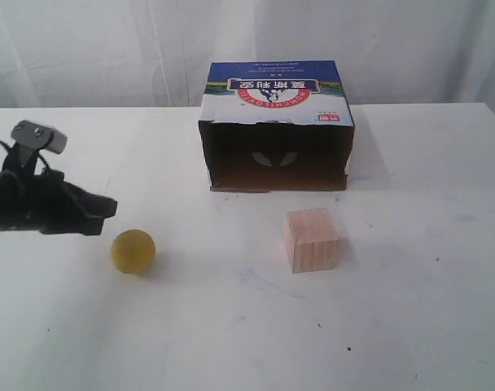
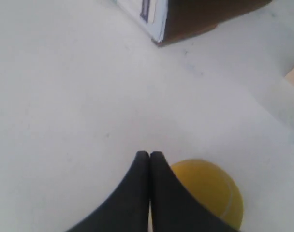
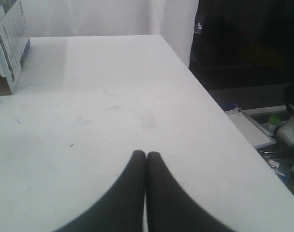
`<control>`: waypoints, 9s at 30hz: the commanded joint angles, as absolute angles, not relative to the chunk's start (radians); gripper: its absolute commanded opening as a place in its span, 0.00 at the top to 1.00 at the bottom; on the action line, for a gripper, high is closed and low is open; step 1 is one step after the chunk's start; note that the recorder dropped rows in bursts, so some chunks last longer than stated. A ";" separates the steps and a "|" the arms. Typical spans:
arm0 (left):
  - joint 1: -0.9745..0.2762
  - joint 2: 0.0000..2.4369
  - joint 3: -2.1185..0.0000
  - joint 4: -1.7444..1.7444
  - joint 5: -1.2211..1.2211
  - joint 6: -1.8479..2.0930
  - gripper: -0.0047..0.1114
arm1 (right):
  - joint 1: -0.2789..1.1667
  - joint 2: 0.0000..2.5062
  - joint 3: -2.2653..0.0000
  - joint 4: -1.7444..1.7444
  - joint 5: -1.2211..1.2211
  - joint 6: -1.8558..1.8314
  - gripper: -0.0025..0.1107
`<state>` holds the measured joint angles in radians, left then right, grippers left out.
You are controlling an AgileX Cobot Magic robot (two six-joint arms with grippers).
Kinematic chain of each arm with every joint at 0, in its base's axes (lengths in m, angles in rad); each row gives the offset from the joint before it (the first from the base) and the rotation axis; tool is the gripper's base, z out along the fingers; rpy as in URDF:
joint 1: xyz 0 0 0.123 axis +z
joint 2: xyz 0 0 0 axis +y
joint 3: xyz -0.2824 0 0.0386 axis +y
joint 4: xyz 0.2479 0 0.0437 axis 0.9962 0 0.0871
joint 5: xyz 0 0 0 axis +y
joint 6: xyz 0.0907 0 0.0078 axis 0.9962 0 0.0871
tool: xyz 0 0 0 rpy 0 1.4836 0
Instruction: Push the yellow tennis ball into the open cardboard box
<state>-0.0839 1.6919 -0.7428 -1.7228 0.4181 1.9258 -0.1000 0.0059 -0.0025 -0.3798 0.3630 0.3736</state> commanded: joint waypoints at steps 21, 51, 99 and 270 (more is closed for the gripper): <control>-0.081 1.753 -0.738 -1.744 0.913 1.930 0.96 | -0.100 0.000 0.000 -0.383 0.350 0.377 0.98; -0.186 1.936 -0.911 -1.744 0.778 1.914 0.96 | -0.100 0.000 0.000 -0.383 0.350 0.377 0.98; -0.262 2.126 -1.368 -1.744 0.868 1.869 0.96 | -0.100 0.000 0.000 -0.383 0.350 0.378 0.98; -0.266 0.831 -0.556 -0.246 -0.008 0.344 0.96 | -0.100 0.000 0.000 -0.383 0.350 0.377 0.98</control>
<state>-0.2769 0.8749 -0.5875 -0.3236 -0.0848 0.4116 -0.1000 0.0059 -0.0025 -0.3798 0.3630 0.3757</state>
